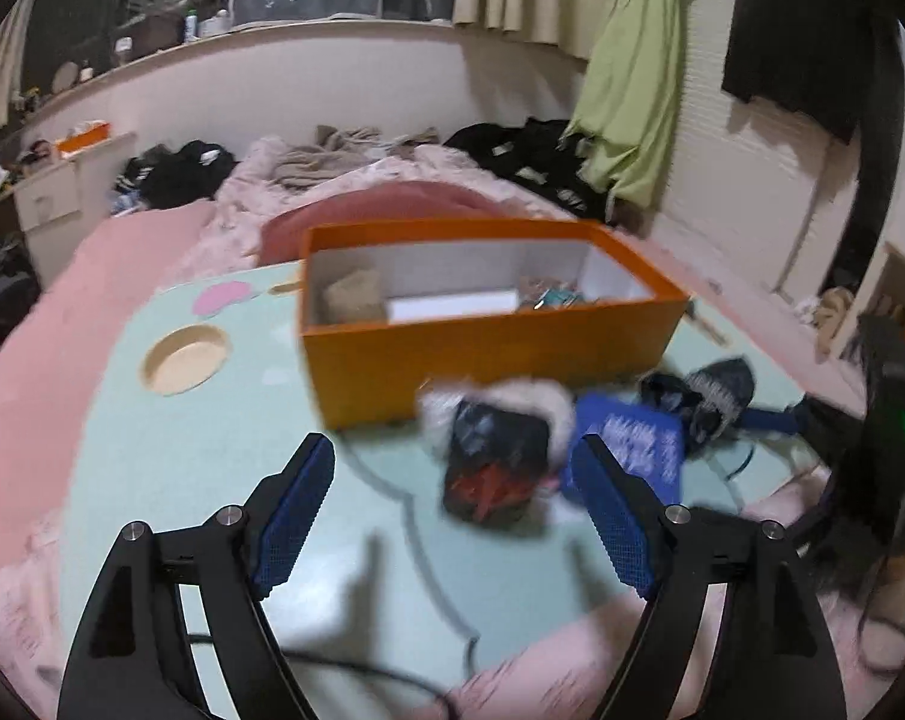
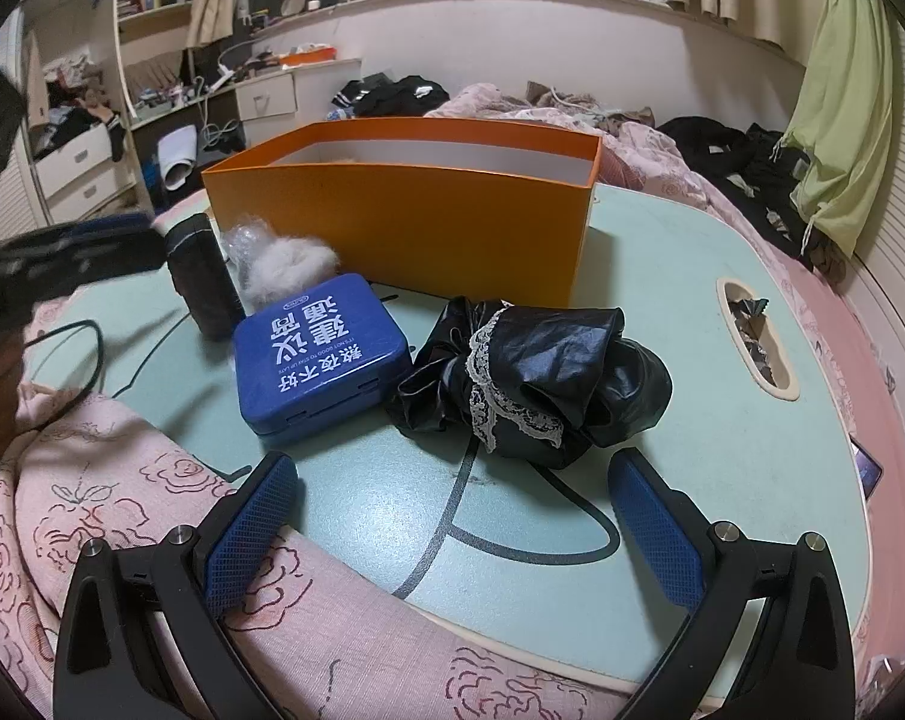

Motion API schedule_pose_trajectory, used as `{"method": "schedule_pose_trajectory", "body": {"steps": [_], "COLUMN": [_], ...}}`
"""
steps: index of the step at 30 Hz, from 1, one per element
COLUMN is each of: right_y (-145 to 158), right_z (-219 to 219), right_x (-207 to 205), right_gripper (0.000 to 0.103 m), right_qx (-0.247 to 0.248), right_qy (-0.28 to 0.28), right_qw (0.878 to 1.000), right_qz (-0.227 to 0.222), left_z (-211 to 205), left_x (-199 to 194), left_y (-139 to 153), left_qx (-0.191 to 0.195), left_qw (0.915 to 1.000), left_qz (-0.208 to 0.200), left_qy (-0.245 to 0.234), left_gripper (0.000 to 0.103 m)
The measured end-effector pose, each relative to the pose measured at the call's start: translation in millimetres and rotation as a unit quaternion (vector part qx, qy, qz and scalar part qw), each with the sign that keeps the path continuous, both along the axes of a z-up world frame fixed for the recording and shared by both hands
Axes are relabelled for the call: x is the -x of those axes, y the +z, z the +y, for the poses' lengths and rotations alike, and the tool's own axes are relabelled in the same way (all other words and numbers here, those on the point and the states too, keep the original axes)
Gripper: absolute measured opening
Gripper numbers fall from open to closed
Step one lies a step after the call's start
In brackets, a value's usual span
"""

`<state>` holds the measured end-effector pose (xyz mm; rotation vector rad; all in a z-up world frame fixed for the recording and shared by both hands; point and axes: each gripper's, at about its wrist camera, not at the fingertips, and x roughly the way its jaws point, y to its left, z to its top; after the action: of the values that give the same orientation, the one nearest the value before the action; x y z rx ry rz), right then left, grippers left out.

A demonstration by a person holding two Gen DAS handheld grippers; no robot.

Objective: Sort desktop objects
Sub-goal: 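Set the black block on the table beside the blue tin with the left gripper, then reach into the box and grasp the brown fur ball with the right gripper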

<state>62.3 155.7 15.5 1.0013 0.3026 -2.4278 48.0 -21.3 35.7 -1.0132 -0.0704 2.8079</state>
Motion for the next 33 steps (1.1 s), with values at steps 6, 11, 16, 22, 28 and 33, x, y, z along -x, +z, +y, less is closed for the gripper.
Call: {"method": "schedule_pose_trajectory", "body": {"steps": [6,11,16,22,28,33], "right_y": [-0.2,1.0,1.5,2.5,35.1,90.0], "right_z": [-0.2,-1.5,-2.4,-2.2,7.1,-42.7], "right_x": [0.3,0.1,0.2,-0.9,5.6,49.6], "right_gripper": [0.103,0.103,0.103,0.103,0.100,0.094], "right_qx": [-0.001,-0.001,-0.001,0.000,0.107,0.149], "right_qy": [0.000,-0.001,-0.001,-0.003,0.014,0.047], "right_qw": [1.000,1.000,1.000,1.000,0.994,0.987], "right_qz": [0.000,0.000,0.000,0.001,-0.006,-0.038], "left_z": [16.3,9.2,15.0,13.4,12.8,15.6], "left_x": [-1.5,27.4,39.5,38.4,34.9,29.6], "left_y": [-41.9,-49.2,-53.9,-52.6,-50.3,-49.4], "left_qx": [0.070,0.045,0.046,0.044,0.043,0.043], "left_qw": [0.9940,0.9923,0.9930,0.9937,0.9939,0.9941], "left_qz": [-0.081,-0.115,-0.109,-0.103,-0.101,-0.099], "left_qy": [-0.021,0.002,0.001,0.003,0.003,0.005], "left_gripper": [0.085,0.103,0.103,0.103,0.103,0.103]}}
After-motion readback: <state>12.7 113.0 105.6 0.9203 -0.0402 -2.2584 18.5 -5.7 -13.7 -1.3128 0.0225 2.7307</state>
